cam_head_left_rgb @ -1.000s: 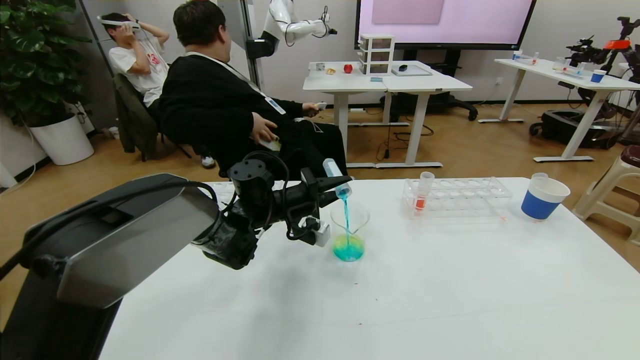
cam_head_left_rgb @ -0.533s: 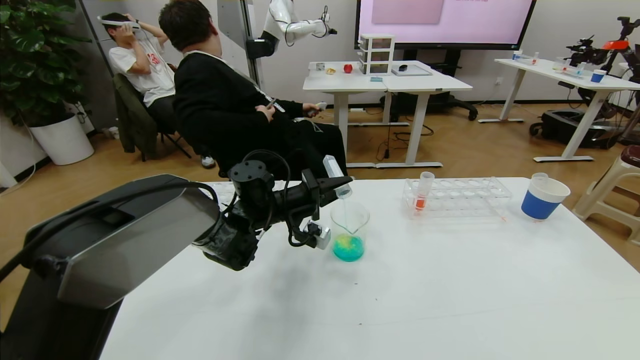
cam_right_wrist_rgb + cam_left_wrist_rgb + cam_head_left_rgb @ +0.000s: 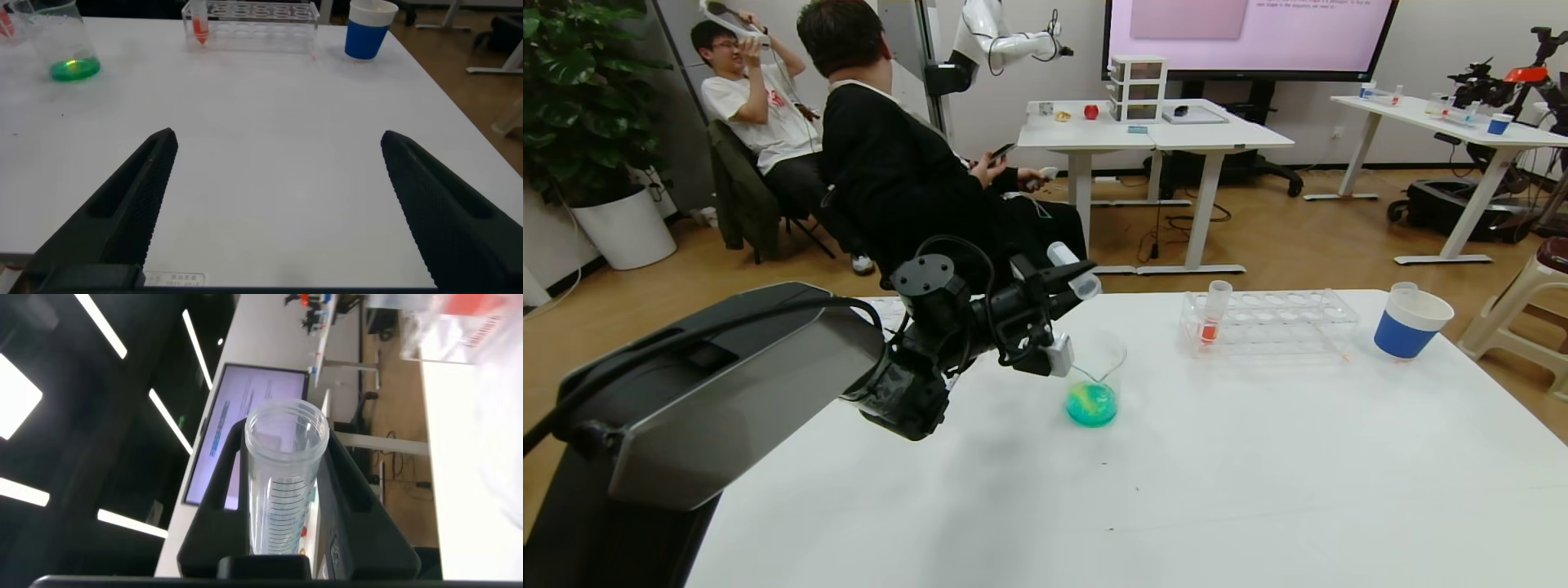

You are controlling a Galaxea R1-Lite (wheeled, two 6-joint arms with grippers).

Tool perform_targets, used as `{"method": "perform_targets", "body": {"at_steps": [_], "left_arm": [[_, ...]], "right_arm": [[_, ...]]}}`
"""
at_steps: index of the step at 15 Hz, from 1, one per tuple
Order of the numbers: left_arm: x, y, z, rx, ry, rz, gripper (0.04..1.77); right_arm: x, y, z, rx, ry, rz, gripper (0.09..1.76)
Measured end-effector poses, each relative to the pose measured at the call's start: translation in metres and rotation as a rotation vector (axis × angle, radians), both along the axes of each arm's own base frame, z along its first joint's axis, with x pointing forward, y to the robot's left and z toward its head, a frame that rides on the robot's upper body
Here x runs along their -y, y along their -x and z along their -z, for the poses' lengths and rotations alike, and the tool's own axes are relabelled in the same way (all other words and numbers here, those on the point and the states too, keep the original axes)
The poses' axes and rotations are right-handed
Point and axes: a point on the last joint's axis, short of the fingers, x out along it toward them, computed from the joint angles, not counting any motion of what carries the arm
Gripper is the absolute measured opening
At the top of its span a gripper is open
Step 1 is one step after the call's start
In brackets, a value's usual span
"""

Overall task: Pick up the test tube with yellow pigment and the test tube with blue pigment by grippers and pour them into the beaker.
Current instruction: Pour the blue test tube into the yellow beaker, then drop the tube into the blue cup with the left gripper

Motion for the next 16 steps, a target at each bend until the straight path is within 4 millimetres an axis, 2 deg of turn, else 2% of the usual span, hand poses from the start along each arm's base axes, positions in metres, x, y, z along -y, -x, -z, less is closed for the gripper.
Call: {"method": "perform_targets", "body": {"at_steps": [2, 7, 9, 13, 16], "left_arm": [[0.004, 0.004, -0.014, -0.140, 0.210, -0.056, 0.50], [0.022, 0.021, -0.048, -0.492, 0.926, -0.409, 0.50], [0.027, 0.025, -0.060, -0.668, 1.150, -0.492, 0.50], [0.020, 0.033, -0.078, -0.931, 1.380, -0.610, 0.50], [0.010, 0.038, -0.095, -0.938, 1.439, -0.605, 0.50]], "right_arm": [[0.000, 0.000, 0.000, 0.000, 0.000, 0.000, 1.74], [0.000, 0.000, 0.000, 0.000, 0.000, 0.000, 1.74], [0.000, 0.000, 0.000, 0.000, 0.000, 0.000, 1.74], [0.000, 0.000, 0.000, 0.000, 0.000, 0.000, 1.74], [0.000, 0.000, 0.000, 0.000, 0.000, 0.000, 1.74]]}}
